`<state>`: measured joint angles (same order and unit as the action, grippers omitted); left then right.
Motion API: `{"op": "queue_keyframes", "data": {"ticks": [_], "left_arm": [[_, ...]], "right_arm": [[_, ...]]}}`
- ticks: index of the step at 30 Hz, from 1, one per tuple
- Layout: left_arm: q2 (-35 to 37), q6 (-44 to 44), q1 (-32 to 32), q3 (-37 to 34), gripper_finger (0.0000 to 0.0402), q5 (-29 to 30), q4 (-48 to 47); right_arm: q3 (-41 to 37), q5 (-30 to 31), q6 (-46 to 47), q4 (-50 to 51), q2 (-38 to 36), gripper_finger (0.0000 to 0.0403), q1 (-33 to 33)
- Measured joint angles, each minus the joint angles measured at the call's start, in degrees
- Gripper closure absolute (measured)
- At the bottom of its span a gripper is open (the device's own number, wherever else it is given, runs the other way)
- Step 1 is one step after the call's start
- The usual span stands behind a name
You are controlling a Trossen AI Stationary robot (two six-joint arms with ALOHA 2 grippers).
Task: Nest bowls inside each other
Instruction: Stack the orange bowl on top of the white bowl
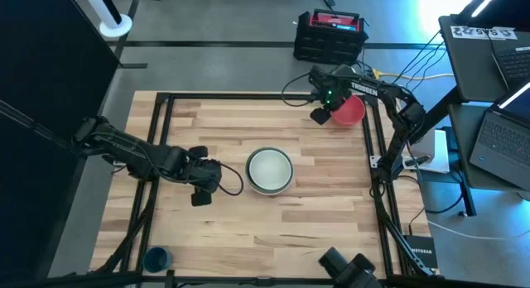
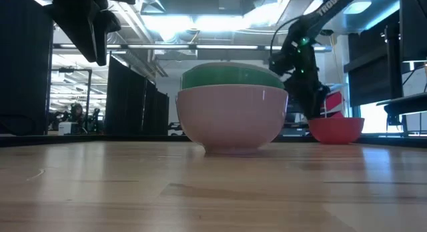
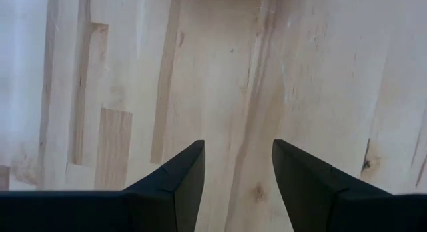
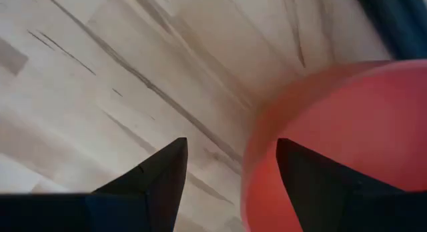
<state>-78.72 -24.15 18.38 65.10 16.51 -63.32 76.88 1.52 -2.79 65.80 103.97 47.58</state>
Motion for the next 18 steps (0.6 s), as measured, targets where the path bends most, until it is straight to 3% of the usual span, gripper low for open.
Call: {"op": "queue_keyframes", "data": {"ticks": [9,11,13,18], "left_arm": [[0.5,-0.4,0.0,0.0,0.0243,0.0,-0.7],[0.5,-0.5,0.0,0.0,0.0243,0.0,-0.8],[0.5,-0.5,0.0,0.0,0.0243,0.0,-0.8],[0.5,-0.9,-0.2,0.0,0.0243,0.0,-0.8]], "right_arm": [[-8.0,-1.3,-0.4,-8.8,0.0,0.0309,2.3],[-9.0,-2.4,-1.6,-9.4,0.0,0.0366,2.5],[-8.7,-1.5,-2.4,-9.1,-0.2,0.0389,2.1],[-4.6,-3.6,-7.0,-4.3,-1.6,0.0402,-6.6]]}}
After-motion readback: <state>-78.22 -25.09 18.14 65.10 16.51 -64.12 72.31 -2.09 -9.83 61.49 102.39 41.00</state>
